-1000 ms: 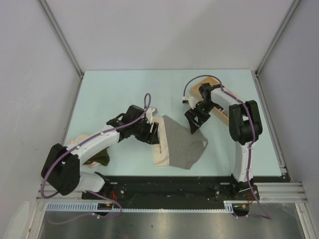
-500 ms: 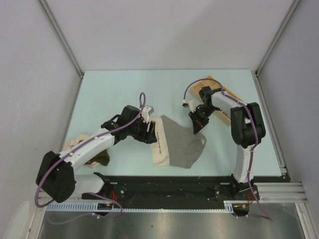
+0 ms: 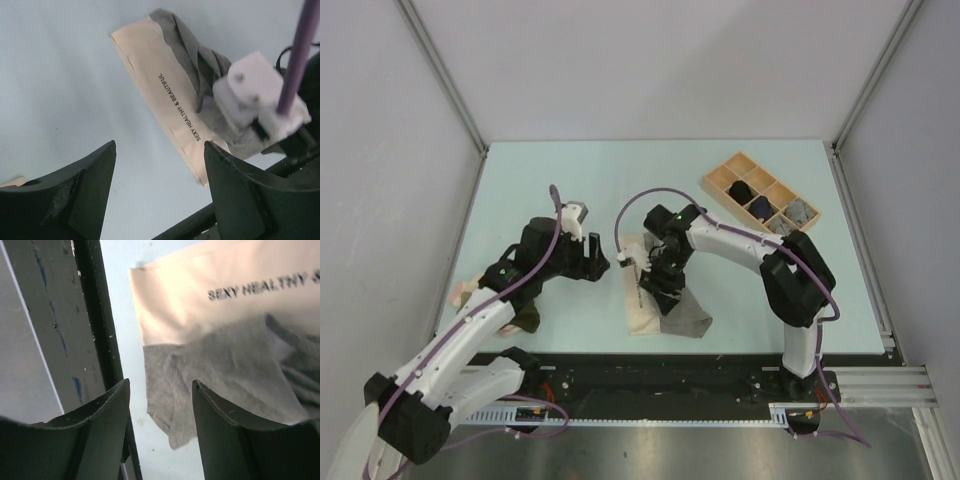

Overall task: Roll the underwear
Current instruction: Flatten out the underwear at the center of the board.

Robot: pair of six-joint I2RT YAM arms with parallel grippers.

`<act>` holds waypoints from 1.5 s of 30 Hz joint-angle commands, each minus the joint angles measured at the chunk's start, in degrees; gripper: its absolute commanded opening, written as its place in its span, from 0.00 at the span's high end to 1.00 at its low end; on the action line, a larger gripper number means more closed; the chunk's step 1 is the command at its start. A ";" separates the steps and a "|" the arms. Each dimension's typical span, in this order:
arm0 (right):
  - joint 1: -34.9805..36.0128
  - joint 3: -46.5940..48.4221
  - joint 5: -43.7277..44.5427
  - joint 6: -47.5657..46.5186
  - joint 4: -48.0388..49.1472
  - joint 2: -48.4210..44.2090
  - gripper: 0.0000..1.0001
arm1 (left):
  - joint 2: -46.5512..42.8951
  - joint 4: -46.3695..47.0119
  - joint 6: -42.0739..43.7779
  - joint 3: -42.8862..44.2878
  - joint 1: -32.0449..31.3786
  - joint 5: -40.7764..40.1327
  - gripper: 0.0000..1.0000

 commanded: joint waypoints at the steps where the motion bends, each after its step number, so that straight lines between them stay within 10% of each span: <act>1: -7.97 4.88 -5.63 -2.27 -3.94 -2.31 0.43 | -4.38 0.50 -1.41 -0.87 0.98 -3.89 0.24; 8: -18.61 5.77 -4.14 6.95 3.79 -1.88 0.43 | -1.57 1.37 -1.06 -0.43 1.25 -0.73 0.23; 24: -17.65 5.86 -4.67 19.70 9.85 8.85 0.43 | -0.16 4.10 -2.03 -2.72 1.34 2.18 0.23; 39: -19.32 7.87 -4.76 19.80 9.42 9.73 0.95 | 2.21 5.86 -2.29 -3.86 1.25 4.99 0.23; 45: -21.60 10.86 6.91 14.97 9.85 7.97 1.00 | 4.23 6.21 -2.47 -3.77 1.25 6.22 0.23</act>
